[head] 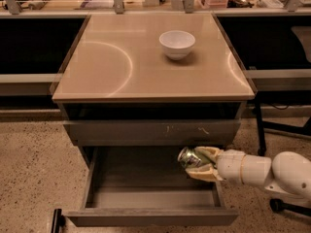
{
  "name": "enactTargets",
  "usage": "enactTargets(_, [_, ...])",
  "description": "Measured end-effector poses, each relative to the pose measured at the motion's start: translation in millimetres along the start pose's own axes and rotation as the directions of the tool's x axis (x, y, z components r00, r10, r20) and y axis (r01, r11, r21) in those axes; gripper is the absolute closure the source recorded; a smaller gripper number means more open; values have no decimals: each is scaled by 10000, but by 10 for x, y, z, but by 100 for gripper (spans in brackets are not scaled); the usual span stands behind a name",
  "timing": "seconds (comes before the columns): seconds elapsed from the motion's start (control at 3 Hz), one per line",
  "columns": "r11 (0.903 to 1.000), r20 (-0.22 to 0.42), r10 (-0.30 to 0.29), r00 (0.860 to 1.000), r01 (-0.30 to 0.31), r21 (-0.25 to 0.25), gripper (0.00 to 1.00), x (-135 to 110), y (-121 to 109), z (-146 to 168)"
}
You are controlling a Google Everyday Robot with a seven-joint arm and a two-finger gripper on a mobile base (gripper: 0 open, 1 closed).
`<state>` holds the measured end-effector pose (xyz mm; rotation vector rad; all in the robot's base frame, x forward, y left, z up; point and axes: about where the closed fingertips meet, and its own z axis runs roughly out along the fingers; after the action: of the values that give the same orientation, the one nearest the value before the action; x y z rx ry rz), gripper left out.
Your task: Pick green can from middle drawer and place on counter
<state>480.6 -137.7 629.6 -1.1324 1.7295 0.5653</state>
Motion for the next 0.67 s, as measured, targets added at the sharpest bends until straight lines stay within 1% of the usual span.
enactTargets(0.33, [9969, 353, -738, 9966, 728, 300, 100, -508, -82, -312])
enactTargets(0.67, [9892, 708, -1424, 9873, 1395, 442, 100, -938, -121, -520])
